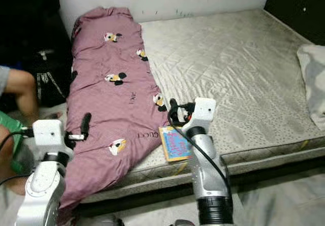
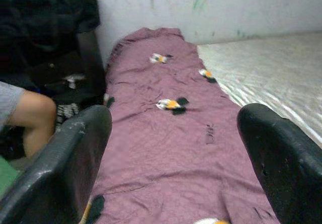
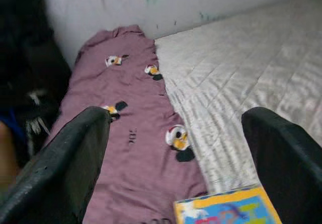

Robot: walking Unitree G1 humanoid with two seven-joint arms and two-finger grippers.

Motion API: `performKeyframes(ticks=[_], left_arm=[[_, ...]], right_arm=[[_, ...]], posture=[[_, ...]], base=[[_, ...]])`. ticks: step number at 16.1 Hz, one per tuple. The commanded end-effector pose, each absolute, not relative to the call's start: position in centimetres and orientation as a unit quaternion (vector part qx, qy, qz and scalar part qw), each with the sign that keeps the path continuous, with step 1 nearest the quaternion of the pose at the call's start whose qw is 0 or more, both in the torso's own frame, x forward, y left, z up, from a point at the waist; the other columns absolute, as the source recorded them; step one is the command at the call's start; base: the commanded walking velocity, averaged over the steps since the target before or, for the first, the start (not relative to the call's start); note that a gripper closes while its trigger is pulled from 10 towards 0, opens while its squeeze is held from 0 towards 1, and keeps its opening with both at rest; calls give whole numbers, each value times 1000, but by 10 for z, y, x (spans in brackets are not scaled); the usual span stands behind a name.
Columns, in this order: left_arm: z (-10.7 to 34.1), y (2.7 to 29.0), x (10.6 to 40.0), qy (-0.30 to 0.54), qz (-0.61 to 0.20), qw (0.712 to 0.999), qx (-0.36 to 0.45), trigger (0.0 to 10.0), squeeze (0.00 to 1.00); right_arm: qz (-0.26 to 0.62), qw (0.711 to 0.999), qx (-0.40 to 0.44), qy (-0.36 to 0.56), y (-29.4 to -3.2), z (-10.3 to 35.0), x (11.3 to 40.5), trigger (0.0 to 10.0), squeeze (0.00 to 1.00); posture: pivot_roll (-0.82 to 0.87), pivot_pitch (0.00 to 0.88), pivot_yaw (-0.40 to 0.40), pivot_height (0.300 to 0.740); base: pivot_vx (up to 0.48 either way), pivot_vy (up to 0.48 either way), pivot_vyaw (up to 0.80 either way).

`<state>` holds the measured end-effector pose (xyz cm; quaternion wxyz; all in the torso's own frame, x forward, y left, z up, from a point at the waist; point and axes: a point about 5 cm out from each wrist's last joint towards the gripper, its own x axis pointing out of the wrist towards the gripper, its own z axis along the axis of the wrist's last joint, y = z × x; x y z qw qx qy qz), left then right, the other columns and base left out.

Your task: Clean up the room

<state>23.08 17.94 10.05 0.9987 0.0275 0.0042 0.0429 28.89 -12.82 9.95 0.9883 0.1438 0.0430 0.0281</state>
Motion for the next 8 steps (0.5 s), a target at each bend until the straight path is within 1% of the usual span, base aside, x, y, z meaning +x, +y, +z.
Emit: performKeyframes(ticks=[1,2,4,6,8], left_arm=[[103,187,233,-1,61,998,33,10000,0],[105,183,237,-2,56,998,29,10000,0],[109,177,239,-9,29,999,32,10000,0],[116,183,237,-15,31,999,39,10000,0],[117,191,231,-12,38,998,48,10000,0]], right_arm=[[-4,974,223,45,-126,98,293,10000,0],[-13,960,274,56,-125,93,303,10000,0],[8,949,307,78,-104,83,316,10000,0],[21,943,316,105,-80,74,326,10000,0],[11,943,313,113,-78,70,332,10000,0]], posture=[[-27,0,44,740],[-14,0,52,740],[24,0,53,740],[71,0,55,740],[103,0,59,740]], base=[[0,0,0],[0,0,0],[0,0,0],[0,0,0],[0,0,0]])
